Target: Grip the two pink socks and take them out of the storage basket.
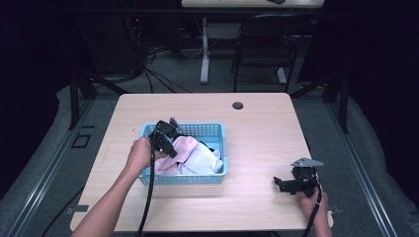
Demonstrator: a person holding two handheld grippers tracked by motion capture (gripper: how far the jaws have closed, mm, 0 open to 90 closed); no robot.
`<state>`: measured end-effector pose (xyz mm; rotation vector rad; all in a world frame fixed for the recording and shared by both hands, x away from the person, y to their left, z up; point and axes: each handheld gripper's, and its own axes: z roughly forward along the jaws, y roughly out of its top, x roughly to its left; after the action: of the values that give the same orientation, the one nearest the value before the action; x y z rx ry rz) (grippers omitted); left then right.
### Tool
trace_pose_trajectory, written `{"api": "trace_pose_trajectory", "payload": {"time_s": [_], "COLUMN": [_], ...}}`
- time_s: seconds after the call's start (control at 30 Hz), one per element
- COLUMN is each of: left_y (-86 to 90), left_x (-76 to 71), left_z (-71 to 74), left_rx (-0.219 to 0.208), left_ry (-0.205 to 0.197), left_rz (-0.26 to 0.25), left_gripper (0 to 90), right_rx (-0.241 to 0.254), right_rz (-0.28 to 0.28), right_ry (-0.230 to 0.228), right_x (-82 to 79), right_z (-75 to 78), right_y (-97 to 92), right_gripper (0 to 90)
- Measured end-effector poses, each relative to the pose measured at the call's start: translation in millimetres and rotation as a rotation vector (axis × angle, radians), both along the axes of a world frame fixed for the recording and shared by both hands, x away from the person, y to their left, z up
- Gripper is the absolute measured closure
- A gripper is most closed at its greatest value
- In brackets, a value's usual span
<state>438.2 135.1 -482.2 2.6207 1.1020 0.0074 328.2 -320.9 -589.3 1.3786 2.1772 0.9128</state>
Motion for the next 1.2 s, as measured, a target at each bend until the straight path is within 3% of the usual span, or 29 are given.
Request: {"api": "trace_pose_trajectory", "payload": {"time_s": [0.57,1.07,1.2], "left_y": [-7.0,-6.6,-5.6], "left_x": [0.9,4.8,6.7], "left_z": [46.8,70.1,75.4], "left_rx": [0.02,0.012,0.027], "left_ry": [-0.036,-0.02,-0.022], "left_rz": [-0.058,-0.08,-0.078], "left_gripper": [86.3,86.4,86.3], "right_rx": [0.0,0.0,0.0], "right_rz": [0.001,0.001,0.001], "right_ry": [0.001,0.001,0.0], "right_x": [0.0,0.1,0.2], "right_z": [0.0,0.0,0.0], "right_y": [0.0,0.0,-0.1], "right_gripper": [0.0,0.0,0.0]}}
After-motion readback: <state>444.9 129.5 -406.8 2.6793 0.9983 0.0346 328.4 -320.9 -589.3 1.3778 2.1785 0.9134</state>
